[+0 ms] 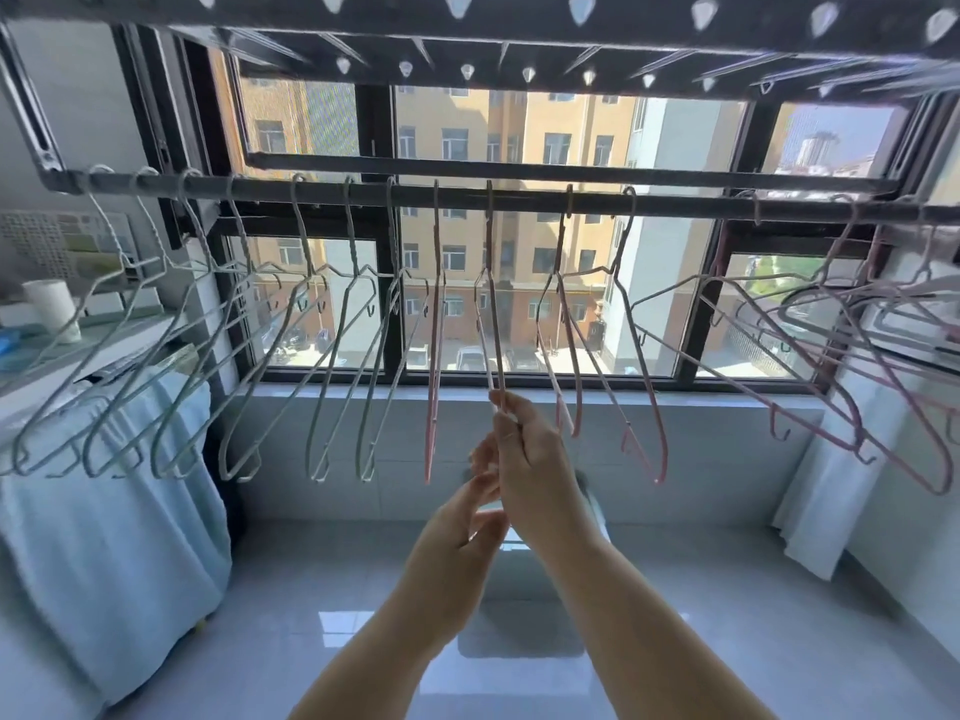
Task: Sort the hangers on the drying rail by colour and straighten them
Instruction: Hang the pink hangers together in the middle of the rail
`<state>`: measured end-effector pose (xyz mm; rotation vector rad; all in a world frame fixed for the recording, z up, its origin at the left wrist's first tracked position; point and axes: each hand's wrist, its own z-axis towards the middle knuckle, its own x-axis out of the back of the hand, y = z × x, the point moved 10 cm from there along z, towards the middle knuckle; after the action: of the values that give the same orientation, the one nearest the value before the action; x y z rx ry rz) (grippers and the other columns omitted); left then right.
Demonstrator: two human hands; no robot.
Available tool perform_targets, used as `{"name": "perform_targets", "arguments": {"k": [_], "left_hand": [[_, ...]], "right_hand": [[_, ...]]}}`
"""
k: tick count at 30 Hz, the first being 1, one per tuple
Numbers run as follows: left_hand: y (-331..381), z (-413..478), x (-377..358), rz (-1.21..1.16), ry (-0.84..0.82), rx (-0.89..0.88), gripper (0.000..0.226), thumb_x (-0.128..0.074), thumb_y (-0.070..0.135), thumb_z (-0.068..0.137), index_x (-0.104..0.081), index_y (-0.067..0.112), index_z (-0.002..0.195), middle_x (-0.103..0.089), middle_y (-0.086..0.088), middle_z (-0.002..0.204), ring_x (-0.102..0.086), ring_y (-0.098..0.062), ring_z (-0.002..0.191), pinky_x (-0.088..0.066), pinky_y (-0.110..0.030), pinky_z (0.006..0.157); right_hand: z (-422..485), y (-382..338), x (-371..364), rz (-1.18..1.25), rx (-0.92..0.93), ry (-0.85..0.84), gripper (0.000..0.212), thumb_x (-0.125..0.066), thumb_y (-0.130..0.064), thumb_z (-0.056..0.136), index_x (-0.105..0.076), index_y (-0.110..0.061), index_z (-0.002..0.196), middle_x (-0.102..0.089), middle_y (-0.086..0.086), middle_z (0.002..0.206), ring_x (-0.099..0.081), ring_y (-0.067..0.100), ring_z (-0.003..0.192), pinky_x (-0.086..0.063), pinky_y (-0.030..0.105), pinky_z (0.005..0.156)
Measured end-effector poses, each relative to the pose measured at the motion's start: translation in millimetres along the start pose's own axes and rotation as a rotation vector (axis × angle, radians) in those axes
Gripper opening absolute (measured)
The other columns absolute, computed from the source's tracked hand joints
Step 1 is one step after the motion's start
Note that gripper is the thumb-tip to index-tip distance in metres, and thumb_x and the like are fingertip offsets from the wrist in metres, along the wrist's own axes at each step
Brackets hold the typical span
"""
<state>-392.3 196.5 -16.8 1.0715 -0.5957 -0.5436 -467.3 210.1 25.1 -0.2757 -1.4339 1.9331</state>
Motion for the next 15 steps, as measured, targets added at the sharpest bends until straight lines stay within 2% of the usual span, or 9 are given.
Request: {"name": "perform_targets", "arguments": {"k": [2,3,5,6,8,10,11,13,15], "left_hand": [[-6,2,0,-0.002,0.023,0.022,0.042,-0.041,-0.006,0.089,-0.056,0.032,0.102,-0.068,0.001,0.102,-0.064,-0.004,0.089,-0.047,-0.016,0.077],[-8,4,-2,-0.013,0.02,0.025,0.038,-0.042,-0.004,0.089,-0.057,0.03,0.1,-0.069,0.001,0.099,-0.064,-0.004,0.087,-0.047,-0.017,0.075],[-15,6,-11,-0.023,0.0,0.046,0.025,-0.046,0.009,0.091,-0.059,0.028,0.1,-0.07,0.005,0.096,-0.064,-0.003,0.087,-0.047,-0.015,0.071],[-21,8,-17,-0.004,-0.003,0.057,0.02,-0.048,0.016,0.089,-0.059,0.029,0.1,-0.069,0.009,0.096,-0.063,-0.005,0.091,-0.048,-0.014,0.072],[-34,11,-30,0.155,0.02,0.051,0.026,-0.049,0.032,0.086,-0.055,0.024,0.11,-0.063,0.007,0.109,-0.057,-0.012,0.105,-0.047,-0.019,0.083],[-32,15,-50,0.439,0.017,-0.009,0.074,-0.028,0.064,0.085,-0.04,0.007,0.131,-0.046,-0.01,0.134,-0.039,-0.023,0.126,-0.037,-0.029,0.102],[-26,17,-63,0.5,-0.006,-0.07,0.085,-0.021,0.067,0.083,-0.022,0.003,0.14,-0.025,-0.015,0.148,-0.02,-0.025,0.138,-0.024,-0.03,0.111],[-2,21,-81,0.451,-0.025,-0.158,0.08,-0.034,0.049,0.09,0.02,0.018,0.139,0.021,0.002,0.15,0.022,-0.009,0.136,0.004,-0.023,0.115],[25,32,-82,0.377,0.048,-0.202,0.081,-0.042,0.04,0.09,0.026,0.027,0.132,0.022,0.008,0.146,0.018,-0.001,0.131,0.003,-0.018,0.109]], "right_hand": [[-1,-1,-3,-0.105,0.014,-0.039,0.034,-0.037,-0.025,0.098,-0.047,-0.013,0.129,-0.066,-0.008,0.086,-0.06,0.0,0.072,-0.051,0.027,0.073],[-3,-1,-3,-0.206,0.023,-0.065,0.037,-0.037,-0.028,0.097,-0.045,-0.014,0.131,-0.064,-0.005,0.103,-0.06,0.003,0.092,-0.049,0.03,0.086],[-10,-2,-2,-0.466,0.021,-0.131,0.046,-0.037,-0.034,0.097,-0.033,-0.019,0.14,-0.046,-0.003,0.134,-0.041,0.014,0.126,-0.033,0.03,0.105],[-16,-7,2,-0.566,0.046,-0.133,0.049,-0.037,-0.035,0.096,-0.028,-0.02,0.143,-0.037,-0.004,0.141,-0.032,0.015,0.133,-0.027,0.028,0.108],[-29,-33,18,-0.625,0.196,-0.038,0.047,-0.041,-0.032,0.095,-0.034,-0.019,0.14,-0.036,-0.007,0.138,-0.034,0.013,0.131,-0.027,0.024,0.108],[-38,-56,46,-0.555,0.326,0.126,0.037,-0.046,-0.03,0.09,-0.053,-0.019,0.125,-0.045,-0.013,0.119,-0.051,0.012,0.112,-0.042,0.026,0.099],[-41,-62,63,-0.53,0.367,0.219,0.033,-0.046,-0.031,0.088,-0.057,-0.02,0.117,-0.045,-0.015,0.111,-0.056,0.011,0.102,-0.049,0.03,0.091],[-44,-65,94,-0.541,0.423,0.379,0.028,-0.046,-0.031,0.086,-0.056,-0.023,0.111,-0.043,-0.017,0.105,-0.055,0.01,0.097,-0.052,0.035,0.084],[-41,-58,114,-0.53,0.391,0.443,0.027,-0.049,-0.028,0.087,-0.051,-0.025,0.114,-0.043,-0.017,0.108,-0.05,0.008,0.104,-0.049,0.035,0.089]]}}
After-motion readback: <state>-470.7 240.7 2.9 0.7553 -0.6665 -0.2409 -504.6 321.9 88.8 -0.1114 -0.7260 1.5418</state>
